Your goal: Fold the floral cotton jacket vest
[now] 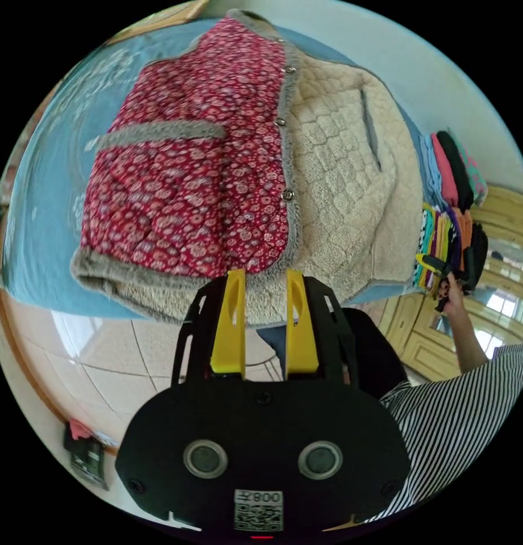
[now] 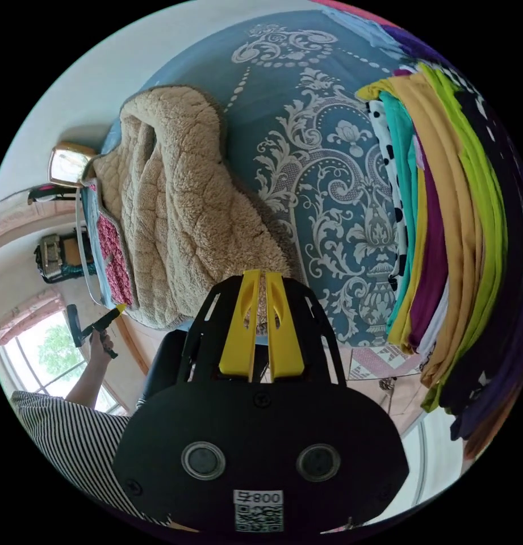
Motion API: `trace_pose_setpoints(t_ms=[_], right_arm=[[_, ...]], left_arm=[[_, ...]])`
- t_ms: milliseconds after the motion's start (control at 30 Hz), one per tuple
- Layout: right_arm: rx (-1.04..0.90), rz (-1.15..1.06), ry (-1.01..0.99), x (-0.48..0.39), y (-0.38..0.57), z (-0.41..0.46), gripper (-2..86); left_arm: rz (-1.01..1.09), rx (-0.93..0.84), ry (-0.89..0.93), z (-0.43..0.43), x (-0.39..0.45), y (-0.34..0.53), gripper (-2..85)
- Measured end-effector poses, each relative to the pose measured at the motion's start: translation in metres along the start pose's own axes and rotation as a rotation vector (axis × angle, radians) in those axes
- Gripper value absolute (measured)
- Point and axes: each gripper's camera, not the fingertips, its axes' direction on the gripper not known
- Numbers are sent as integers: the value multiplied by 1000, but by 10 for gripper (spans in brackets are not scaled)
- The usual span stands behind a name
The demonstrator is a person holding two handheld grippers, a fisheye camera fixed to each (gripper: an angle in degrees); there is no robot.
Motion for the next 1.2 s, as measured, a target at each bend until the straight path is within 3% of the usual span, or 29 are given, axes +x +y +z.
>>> trace_pose_setpoints(t_ms=[300,533,733,1200], right_arm=[[141,45,-263,99,72,51,13],[289,37,-355,144,140,64,28],[347,101,-382,173,200,72,65],[322,232,-607,193,238,119,67]], left_arm=[[195,38,-252,43,33,48,66],[76,274,-49,10,3,114,46],[55,371,-44,-2,-11,157,44],[143,299,76,47,8,202,48]])
